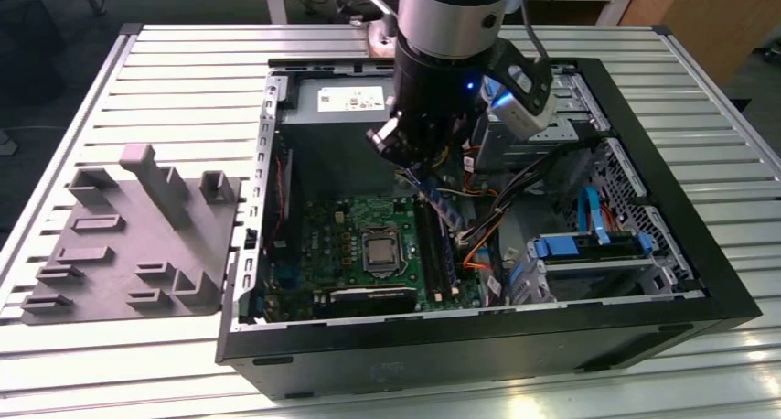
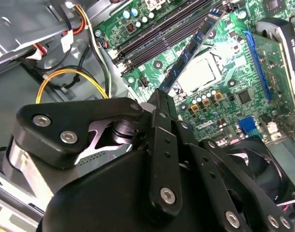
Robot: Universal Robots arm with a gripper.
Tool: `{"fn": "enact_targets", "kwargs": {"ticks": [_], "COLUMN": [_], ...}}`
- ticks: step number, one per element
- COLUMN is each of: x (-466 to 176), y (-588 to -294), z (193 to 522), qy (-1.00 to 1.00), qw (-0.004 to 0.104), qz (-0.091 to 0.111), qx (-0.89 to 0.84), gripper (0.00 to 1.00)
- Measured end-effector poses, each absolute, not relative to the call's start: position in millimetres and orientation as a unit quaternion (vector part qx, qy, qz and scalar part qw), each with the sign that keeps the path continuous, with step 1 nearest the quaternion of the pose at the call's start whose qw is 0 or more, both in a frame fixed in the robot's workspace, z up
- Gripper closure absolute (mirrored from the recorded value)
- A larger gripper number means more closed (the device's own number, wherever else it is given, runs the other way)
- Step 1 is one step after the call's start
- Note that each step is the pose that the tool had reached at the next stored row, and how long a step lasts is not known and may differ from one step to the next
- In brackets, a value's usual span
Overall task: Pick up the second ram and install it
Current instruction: 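Insert the second ram into the second slot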
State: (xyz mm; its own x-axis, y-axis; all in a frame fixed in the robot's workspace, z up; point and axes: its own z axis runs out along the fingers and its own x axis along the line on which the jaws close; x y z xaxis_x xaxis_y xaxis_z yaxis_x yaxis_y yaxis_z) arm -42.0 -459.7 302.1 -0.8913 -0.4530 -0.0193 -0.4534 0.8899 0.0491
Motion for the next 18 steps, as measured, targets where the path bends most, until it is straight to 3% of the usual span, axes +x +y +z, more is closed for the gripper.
{"fn": "enact_targets", "kwargs": {"ticks": [18], "x": [-42.0], "y": [-459.7], "z": [302.1], "qy": [0.985], "qw": [0.005], "qz": [0.026], "qx": [-0.173], "gripper": [0.88]}}
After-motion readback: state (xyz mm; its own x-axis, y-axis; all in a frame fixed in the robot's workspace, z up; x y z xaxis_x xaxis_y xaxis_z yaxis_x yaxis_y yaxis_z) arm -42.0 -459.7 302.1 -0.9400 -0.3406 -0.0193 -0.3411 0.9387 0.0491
